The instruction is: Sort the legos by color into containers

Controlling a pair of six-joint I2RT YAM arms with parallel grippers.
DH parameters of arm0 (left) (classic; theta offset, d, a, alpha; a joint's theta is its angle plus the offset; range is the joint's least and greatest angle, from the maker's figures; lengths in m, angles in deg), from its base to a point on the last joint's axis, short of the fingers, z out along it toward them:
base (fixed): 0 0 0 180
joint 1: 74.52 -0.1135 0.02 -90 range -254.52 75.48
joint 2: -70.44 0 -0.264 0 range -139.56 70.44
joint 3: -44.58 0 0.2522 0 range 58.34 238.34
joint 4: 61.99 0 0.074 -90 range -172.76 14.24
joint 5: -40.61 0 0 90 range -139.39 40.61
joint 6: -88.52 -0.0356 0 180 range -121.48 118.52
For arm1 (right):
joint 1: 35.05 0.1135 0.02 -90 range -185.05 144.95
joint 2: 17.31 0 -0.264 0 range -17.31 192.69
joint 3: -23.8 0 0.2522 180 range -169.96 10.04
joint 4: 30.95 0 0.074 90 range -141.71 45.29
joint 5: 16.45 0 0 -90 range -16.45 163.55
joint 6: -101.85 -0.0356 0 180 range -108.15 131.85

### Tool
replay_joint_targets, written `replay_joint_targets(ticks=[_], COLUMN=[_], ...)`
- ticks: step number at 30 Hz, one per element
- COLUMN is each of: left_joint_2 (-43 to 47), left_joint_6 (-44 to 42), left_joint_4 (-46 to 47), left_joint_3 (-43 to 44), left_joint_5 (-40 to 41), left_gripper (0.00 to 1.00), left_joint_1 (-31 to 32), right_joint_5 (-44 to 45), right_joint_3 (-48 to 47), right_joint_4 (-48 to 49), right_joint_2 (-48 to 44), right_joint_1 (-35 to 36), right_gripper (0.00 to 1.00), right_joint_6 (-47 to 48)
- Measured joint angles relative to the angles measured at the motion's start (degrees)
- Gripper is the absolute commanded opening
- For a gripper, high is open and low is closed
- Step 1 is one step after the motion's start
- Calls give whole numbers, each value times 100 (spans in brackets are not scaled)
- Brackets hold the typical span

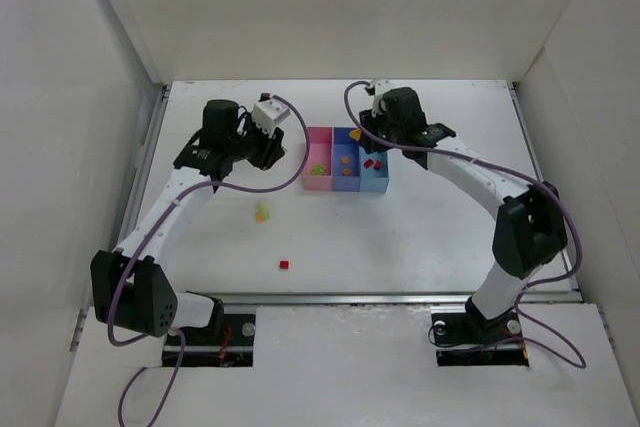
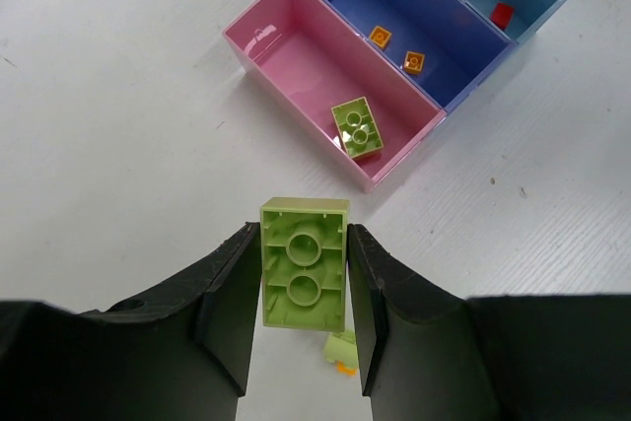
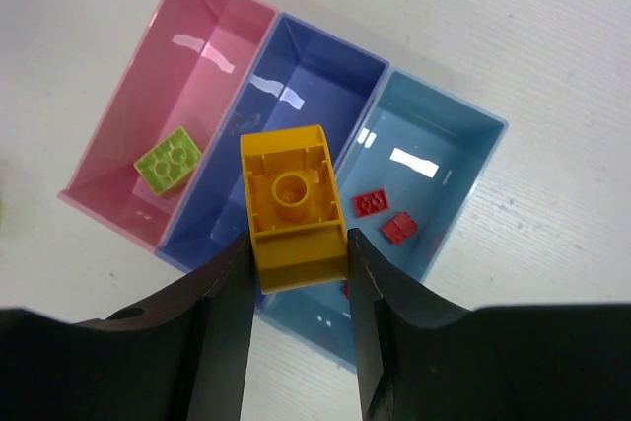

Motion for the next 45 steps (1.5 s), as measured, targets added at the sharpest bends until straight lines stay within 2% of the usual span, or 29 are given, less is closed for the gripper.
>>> replay_joint_targets(ticks=[5, 6, 8, 10, 12, 16, 17, 18, 20, 24, 37, 40, 45], left_joint_2=[0, 0, 0, 2, 2, 2, 2, 2, 2, 7, -7, -186, -966], left_joint_6=[2, 0, 2, 2, 2, 9, 20, 26, 37, 48, 81, 114, 337], left_joint_4=[44, 52, 98, 127, 151, 170, 170, 177, 195, 210, 286, 302, 382], left_joint_3=[-39, -42, -55, -76, -109, -179, -188, -192, -210, -214, -210, -90, 560], left_joint_5=[0, 0, 0, -2, 0, 0, -2, 0, 0, 0, -52, -79, -57], left_gripper=[0, 0, 0, 0, 0, 0, 0, 0, 0, 0, 0, 0, 0], left_joint_1=[0, 0, 0, 0, 0, 0, 0, 0, 0, 0, 4, 74, 417], right_joint_5=[-149, -170, -192, -186, -170, -149, -146, -149, -149, -149, -243, -160, -59], right_joint_3=[-415, -525, -719, -918, -1095, -1410, -1464, -1515, -1624, -1749, -1720, -1510, -1237], right_joint_4=[101, 101, 74, 2, -81, -256, -302, -363, -492, -649, -809, -787, -678], right_joint_2=[461, 568, 763, 953, 1130, 1427, 1482, 1530, 1615, 1716, 1576, 1128, 151], right_joint_1=[0, 0, 0, 0, 0, 0, 0, 0, 0, 0, 0, -13, -186], right_gripper=[0, 2, 20, 30, 34, 35, 42, 42, 53, 65, 66, 67, 69], right_joint_6=[-197, -221, -289, -372, -428, -551, -568, -581, -619, -654, -682, -715, -780])
